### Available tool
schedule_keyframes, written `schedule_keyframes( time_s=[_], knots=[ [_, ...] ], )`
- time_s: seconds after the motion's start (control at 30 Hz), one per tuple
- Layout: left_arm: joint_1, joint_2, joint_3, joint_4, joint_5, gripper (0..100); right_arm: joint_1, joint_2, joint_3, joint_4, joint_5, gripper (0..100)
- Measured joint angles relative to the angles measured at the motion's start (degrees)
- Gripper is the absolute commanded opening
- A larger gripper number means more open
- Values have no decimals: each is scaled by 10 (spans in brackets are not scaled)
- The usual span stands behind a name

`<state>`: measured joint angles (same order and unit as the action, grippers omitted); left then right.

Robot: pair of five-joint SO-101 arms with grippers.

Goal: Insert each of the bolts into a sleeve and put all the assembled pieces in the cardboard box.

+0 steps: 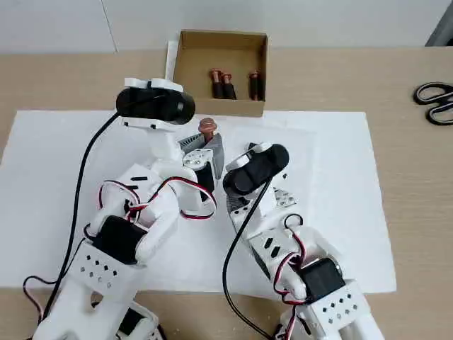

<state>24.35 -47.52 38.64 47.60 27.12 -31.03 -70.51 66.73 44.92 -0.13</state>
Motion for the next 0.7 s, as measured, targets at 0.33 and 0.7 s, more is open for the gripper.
schedule_keyframes(
  time_s=[0.33, 0.7],
  knots=[
    [30, 0, 0, -17, 0, 6, -1, 0, -6, 0, 0, 4],
    [48, 0, 0, -21, 0, 6, -1, 0, -21, 0, -30, 4]
  ],
)
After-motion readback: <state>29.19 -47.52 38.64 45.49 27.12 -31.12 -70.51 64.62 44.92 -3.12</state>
